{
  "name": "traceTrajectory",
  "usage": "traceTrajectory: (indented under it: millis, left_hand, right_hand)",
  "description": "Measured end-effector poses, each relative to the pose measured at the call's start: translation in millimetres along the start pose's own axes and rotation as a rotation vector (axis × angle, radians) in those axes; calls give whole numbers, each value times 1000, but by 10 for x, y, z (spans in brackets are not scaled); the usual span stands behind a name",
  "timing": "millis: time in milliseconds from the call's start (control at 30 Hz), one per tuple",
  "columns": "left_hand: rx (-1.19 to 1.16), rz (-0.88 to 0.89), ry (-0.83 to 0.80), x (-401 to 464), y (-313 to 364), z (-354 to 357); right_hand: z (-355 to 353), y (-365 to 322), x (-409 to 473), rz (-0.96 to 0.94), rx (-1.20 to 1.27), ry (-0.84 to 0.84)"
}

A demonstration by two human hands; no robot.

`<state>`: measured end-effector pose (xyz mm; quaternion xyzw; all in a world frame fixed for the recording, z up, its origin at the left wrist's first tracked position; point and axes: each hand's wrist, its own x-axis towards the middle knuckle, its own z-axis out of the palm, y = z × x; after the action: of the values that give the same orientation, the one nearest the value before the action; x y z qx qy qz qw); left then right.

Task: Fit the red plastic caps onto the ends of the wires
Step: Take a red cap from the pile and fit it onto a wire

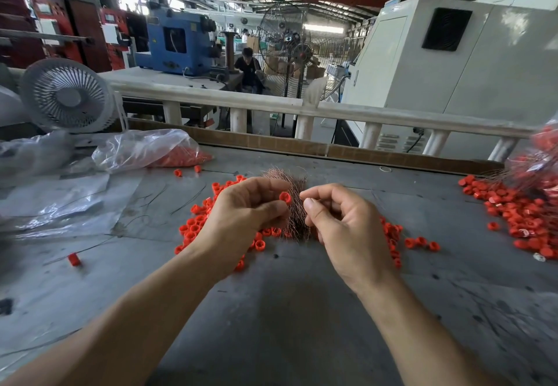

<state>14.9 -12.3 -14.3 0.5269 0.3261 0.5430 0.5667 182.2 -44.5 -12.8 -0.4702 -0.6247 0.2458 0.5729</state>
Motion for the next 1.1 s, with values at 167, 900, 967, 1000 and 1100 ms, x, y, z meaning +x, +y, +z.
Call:
traceTrajectory:
  millis: [167, 900, 967, 1000, 1100]
  left_hand:
    - [22, 24, -20, -6, -4, -5]
    - [53, 24, -46, -15, -25, -10]
    - [53, 23, -49, -8, -31, -21]
    - [54, 21, -50, -7, -34, -25]
    - [42, 10, -40, 0, -38, -20]
  right_hand:
    - [8, -32, -9, 27, 17, -7]
    - [24, -5, -5, 28, -114, -3]
    - [19, -12, -9, 39, -105, 0]
    - [17, -18, -12, 39, -104, 2]
    - [10, -30, -17, 39, -94, 11]
